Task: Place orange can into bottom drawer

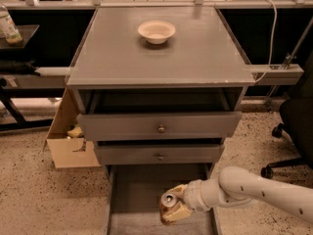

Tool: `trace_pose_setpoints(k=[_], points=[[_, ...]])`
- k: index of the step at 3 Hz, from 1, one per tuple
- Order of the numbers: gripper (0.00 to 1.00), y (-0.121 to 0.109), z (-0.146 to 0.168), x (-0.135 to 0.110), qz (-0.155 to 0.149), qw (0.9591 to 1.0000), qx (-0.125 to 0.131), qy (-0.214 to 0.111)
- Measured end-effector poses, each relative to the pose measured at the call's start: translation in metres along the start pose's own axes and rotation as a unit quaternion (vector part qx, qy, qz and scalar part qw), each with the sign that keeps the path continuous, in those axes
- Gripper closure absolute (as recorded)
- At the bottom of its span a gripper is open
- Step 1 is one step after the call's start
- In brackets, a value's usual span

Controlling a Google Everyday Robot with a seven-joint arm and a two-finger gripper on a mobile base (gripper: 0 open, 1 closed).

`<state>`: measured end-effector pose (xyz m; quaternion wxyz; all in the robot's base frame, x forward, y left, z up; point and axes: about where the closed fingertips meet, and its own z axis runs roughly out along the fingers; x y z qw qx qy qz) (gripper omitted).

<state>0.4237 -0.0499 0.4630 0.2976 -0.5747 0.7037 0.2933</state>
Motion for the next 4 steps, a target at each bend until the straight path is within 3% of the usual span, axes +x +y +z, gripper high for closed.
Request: trace_pose_setpoints(k=[1,2,4], points=[[1.0,-0.035,0.033,0.07,0.017,0.9987,0.048,0.006],[1.0,-0.059,0.064,0.117,0.045,0.9965,0.069,0.011],[1.0,-0.062,0.073,0.12,0.045,0.9962,0.073,0.017]])
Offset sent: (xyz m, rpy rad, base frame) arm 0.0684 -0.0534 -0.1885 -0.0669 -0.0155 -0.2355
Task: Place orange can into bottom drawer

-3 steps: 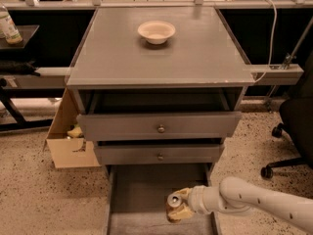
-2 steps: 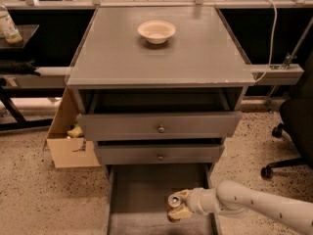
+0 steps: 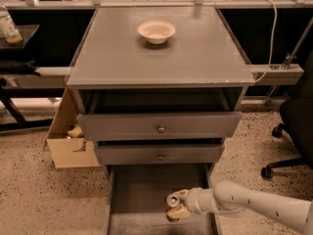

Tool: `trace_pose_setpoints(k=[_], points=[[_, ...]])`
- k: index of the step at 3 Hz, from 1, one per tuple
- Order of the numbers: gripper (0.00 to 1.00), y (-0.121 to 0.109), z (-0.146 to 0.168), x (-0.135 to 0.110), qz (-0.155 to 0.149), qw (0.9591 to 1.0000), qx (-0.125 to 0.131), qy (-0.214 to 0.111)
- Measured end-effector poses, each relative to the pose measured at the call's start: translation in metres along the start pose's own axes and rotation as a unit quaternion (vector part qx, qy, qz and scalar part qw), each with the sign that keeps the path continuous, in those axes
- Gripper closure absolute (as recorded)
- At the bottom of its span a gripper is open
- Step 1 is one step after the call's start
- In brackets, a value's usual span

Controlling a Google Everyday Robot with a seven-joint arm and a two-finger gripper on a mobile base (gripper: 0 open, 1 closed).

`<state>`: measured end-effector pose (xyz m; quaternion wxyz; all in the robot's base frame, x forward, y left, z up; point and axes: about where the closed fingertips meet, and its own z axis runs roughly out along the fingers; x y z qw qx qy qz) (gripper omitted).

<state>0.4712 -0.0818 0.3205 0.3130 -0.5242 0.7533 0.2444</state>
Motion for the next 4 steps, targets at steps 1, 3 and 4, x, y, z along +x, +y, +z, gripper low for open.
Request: trace_pose_setpoints(k=[1,3,4], points=[[1.0,-0.014,0.036,0.014,-0.009,0.9998,-0.015,-0.003],[1.0,-0.046,0.092,0.039,-0.014,0.9989,-0.039,-0.021],[1.0,-0.053,0.108,0.05,-0.016,0.9986,-0.041,-0.03]])
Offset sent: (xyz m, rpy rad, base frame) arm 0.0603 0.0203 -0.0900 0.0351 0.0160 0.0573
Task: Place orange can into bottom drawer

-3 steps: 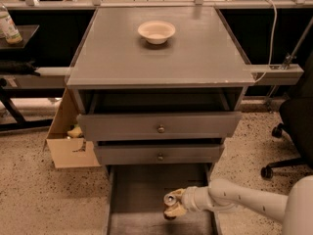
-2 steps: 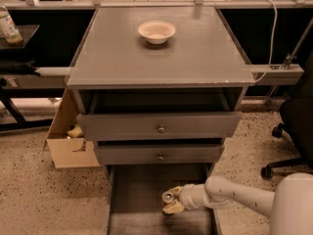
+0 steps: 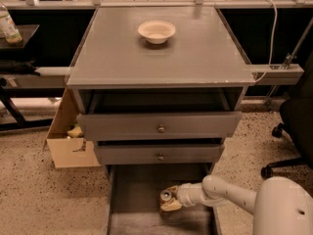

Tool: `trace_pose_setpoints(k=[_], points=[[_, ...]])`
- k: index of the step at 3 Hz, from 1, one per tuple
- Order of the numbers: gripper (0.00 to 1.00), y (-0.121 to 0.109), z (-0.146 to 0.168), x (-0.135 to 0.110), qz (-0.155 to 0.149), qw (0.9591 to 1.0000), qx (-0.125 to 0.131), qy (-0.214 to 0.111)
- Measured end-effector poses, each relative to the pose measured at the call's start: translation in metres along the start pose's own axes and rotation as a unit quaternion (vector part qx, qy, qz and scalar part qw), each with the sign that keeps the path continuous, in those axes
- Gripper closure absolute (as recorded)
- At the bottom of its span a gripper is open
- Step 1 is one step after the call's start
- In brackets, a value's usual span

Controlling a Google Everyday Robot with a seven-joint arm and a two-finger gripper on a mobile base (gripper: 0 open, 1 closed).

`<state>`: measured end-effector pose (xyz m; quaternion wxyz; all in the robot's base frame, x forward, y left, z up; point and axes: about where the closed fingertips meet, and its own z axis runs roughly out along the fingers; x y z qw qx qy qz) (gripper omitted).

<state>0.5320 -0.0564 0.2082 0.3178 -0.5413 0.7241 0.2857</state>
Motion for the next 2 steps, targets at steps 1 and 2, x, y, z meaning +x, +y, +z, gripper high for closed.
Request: trace_pose_setpoints(k=[1,2], points=[[0.82,-0.0042,0.0089,0.0098,0.008,1.0,0.002,-0.001],[0.59,-0.0062,0.0138,0.016,0.015,0.9999,0.002,0.002]])
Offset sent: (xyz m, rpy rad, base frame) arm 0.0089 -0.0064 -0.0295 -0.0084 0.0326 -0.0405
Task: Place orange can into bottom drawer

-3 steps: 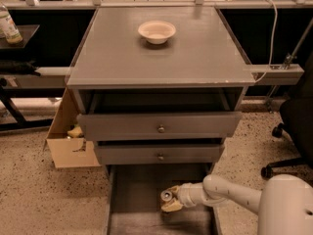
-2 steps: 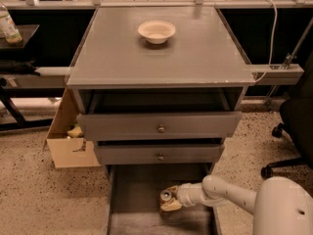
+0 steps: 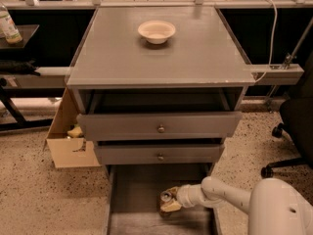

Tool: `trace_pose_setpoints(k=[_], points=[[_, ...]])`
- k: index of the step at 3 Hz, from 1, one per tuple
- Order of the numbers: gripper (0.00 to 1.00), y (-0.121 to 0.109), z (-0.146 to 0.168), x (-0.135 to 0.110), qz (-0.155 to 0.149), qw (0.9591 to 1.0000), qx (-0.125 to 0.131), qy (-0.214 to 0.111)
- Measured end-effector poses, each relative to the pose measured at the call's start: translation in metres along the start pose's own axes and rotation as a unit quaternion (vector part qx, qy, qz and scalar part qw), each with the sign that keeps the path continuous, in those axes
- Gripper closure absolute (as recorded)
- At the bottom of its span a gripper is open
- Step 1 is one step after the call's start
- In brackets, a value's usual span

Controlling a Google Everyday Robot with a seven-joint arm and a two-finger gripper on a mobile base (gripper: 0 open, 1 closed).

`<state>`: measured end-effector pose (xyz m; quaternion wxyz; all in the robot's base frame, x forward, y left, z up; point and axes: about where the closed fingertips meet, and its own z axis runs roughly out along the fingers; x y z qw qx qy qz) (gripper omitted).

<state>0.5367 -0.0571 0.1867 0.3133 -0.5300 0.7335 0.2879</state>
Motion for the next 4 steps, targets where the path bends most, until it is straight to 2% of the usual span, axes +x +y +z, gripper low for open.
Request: trace_pose_setpoints(k=[1,2,3,4], points=[[0.35,-0.001,0.0,0.001,0.002,1.0,0.002,-0.001],[0.03,-0.002,-0.005,0.003,0.006,0.9999,0.007,-0.012],[0.0,-0.002,-0.011,0.003,0.007,0.9997,0.01,-0.02],[0.0,0.0,-0.043,-0.005,-0.011,0.9988,0.002,-0.048]])
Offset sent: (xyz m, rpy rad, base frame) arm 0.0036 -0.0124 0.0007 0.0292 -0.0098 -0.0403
